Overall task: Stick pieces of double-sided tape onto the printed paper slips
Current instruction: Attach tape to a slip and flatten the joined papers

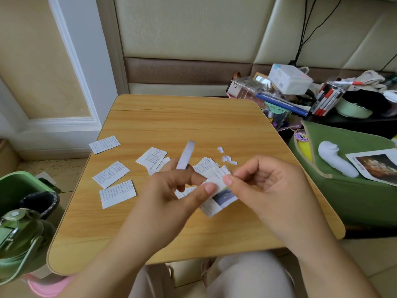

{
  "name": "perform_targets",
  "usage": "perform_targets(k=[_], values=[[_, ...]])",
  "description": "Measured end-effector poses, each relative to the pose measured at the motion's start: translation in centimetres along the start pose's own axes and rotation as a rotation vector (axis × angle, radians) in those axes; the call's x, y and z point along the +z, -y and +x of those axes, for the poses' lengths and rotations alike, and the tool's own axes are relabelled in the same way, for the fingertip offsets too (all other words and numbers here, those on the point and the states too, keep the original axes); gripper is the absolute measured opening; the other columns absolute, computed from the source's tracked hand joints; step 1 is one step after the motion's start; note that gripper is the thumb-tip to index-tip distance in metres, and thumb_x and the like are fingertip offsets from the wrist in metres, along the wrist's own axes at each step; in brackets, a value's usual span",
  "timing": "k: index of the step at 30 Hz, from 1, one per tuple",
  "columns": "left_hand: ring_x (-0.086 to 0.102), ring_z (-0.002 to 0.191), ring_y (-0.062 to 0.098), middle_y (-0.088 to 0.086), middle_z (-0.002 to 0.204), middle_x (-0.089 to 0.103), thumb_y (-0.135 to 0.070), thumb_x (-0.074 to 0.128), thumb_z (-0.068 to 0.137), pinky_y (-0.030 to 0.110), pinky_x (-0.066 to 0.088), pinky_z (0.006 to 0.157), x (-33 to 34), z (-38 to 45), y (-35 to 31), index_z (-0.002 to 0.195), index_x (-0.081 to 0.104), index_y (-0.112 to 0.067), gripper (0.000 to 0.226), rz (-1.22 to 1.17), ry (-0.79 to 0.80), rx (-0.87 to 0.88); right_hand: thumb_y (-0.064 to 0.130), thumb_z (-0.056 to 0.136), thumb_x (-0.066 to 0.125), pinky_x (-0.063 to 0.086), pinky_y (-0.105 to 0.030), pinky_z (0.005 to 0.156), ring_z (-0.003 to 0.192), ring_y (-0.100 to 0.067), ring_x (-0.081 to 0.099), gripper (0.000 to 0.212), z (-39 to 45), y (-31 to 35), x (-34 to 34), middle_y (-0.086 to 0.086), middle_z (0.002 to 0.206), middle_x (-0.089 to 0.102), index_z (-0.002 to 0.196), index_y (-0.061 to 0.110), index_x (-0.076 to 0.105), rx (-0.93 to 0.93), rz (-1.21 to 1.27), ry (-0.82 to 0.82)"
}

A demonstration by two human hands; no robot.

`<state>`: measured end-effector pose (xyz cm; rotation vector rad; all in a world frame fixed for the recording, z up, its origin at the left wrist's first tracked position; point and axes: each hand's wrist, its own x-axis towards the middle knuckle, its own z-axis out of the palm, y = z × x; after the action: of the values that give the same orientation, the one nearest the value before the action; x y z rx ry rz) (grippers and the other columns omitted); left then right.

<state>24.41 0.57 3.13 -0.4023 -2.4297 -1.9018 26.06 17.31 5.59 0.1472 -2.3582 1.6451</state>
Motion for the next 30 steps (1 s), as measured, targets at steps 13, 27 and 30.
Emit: perform_targets(k=[13,27,30], values=[[0.053,0.07,0.015,0.007,0.067,0.064,-0.039,0.071,0.066,0.017,0.043,0.069,2.4,-1.4,0.7,0.064,0.069,-0.01,0.029,-0.616,-0.073,-0.109,0.021,0.068,0.072,0.047,-0.014,0.062,0.062,-0.006,0.061,0.006,-1.3,-0.6,1.9,0.0,0.067,0.07,0.064,0.023,0.069,0.098,0.365,-0.182],[0.059,0.069,0.016,0.012,0.073,0.071,-0.028,0.074,0.076,0.018,0.045,0.066,1.6,-0.6,-0.3,0.068,0.07,-0.005,0.024,-0.519,-0.097,-0.095,0.031,0.074,0.07,0.046,-0.019,0.06,0.061,-0.01,0.058,0.012,-1.3,-0.5,1.4,-0.008,0.068,0.07,0.072,0.019,0.07,0.079,0.214,-0.074],[0.055,0.066,0.016,0.012,0.067,0.067,-0.028,0.076,0.073,0.02,0.044,0.064,1.6,-0.7,-0.3,0.066,0.07,-0.009,0.021,-0.51,-0.125,-0.114,0.032,0.077,0.067,0.046,-0.017,0.061,0.061,-0.008,0.059,0.012,-1.4,-0.5,1.6,-0.003,0.067,0.07,0.074,0.02,0.07,0.051,0.183,-0.071]])
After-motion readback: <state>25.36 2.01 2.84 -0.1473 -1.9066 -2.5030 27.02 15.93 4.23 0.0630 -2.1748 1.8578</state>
